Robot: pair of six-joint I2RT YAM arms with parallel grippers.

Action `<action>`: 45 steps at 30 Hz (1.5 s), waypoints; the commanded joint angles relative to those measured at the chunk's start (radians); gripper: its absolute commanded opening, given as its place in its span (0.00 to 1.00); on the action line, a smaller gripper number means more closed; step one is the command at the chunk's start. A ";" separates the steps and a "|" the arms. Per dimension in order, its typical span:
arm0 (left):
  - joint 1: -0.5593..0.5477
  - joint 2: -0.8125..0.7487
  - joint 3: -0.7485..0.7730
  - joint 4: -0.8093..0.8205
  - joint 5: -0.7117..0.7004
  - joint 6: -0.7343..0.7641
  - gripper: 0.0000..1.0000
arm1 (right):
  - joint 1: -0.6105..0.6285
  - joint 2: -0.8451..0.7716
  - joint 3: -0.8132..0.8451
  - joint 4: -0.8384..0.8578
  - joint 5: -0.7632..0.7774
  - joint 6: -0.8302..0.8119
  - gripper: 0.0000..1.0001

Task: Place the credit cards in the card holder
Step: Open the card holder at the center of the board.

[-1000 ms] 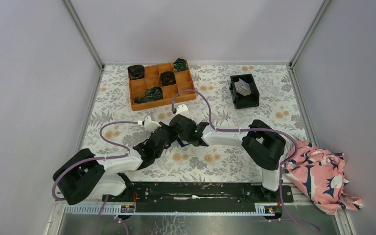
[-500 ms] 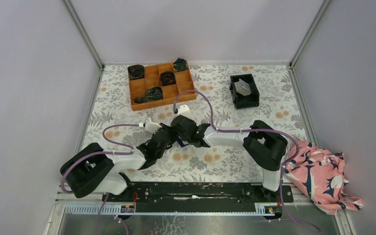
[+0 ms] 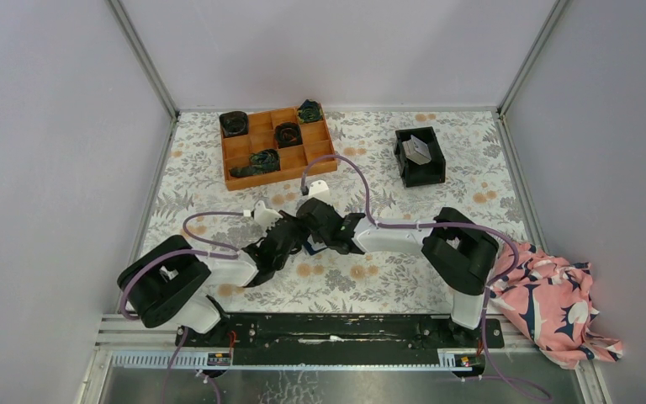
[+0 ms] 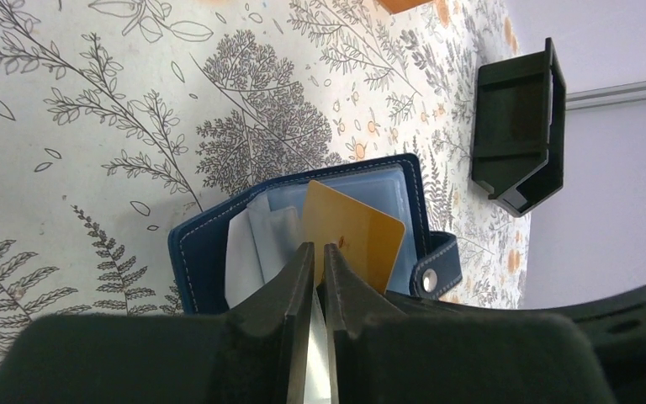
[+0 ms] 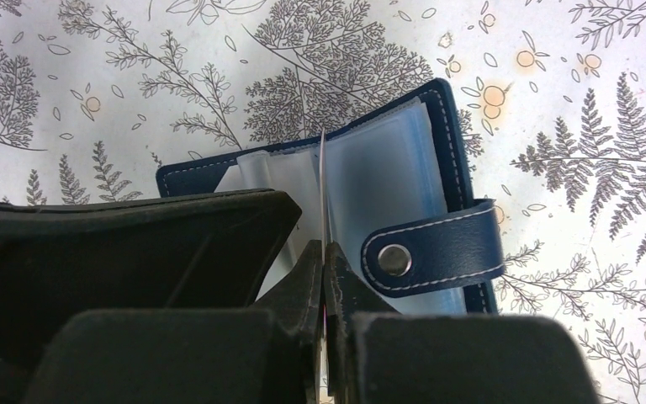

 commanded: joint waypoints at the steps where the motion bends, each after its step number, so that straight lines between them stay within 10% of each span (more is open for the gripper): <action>1: -0.004 0.035 0.017 0.060 -0.010 0.010 0.15 | 0.021 -0.007 -0.038 -0.109 -0.068 0.031 0.00; 45: -0.026 -0.056 -0.034 -0.149 0.175 0.120 0.16 | -0.064 -0.112 -0.079 -0.130 -0.191 -0.001 0.00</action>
